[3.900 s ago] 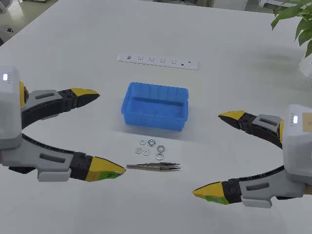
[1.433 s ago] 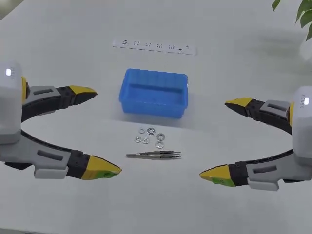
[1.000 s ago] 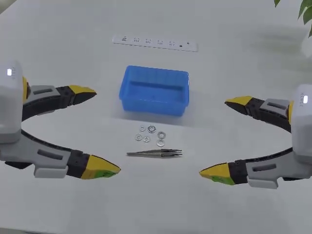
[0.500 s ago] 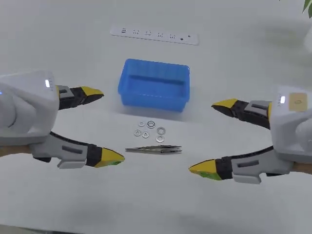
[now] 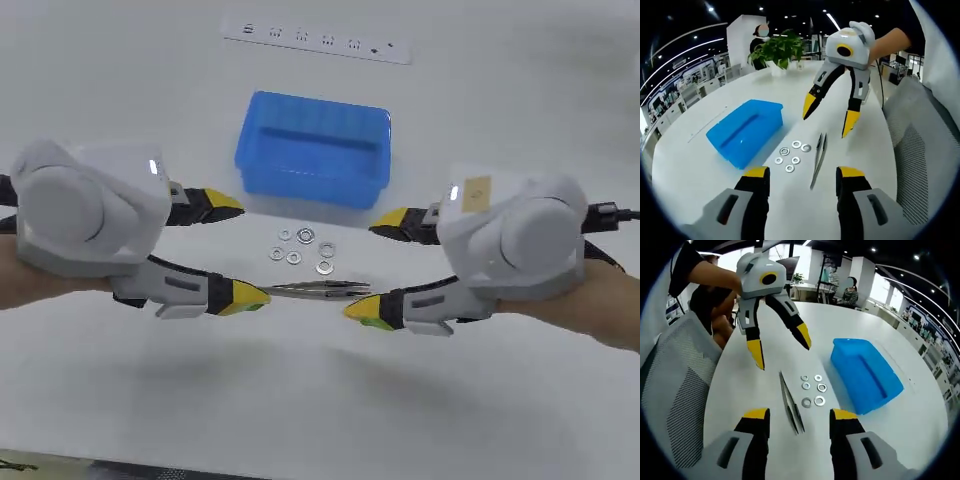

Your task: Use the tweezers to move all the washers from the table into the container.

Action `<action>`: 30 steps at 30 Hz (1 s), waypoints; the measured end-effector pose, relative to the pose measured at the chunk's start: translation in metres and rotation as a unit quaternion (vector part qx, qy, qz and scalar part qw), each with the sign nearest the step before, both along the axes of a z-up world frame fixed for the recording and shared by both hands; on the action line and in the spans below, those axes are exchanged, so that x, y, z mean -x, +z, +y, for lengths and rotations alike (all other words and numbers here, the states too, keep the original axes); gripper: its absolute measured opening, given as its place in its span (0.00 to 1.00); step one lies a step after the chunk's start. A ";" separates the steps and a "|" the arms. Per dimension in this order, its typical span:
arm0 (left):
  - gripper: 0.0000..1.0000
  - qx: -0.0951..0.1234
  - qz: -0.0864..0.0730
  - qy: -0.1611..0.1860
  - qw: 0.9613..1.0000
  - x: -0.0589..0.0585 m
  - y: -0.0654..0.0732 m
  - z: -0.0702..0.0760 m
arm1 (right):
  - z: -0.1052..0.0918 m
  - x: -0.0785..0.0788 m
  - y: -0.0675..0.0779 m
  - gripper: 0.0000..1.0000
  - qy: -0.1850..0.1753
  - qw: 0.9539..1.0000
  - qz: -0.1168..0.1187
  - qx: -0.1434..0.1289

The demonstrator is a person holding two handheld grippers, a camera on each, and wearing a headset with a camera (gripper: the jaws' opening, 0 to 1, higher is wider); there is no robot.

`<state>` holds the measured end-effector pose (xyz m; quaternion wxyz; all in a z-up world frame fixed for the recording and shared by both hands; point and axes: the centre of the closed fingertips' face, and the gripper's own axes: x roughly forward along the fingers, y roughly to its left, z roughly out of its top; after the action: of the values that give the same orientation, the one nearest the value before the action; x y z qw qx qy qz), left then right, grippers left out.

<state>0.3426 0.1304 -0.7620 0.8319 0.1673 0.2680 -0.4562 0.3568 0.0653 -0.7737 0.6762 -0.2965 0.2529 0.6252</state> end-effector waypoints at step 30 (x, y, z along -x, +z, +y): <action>0.13 -0.073 0.046 -0.094 0.992 0.008 -0.041 -0.014 | 0.010 0.011 -0.033 0.16 0.020 0.997 0.050 0.050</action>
<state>0.3342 0.1163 -0.8034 0.7574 0.2311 0.3221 -0.5188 0.3458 0.0750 -0.8063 0.6342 -0.3038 0.3110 0.6393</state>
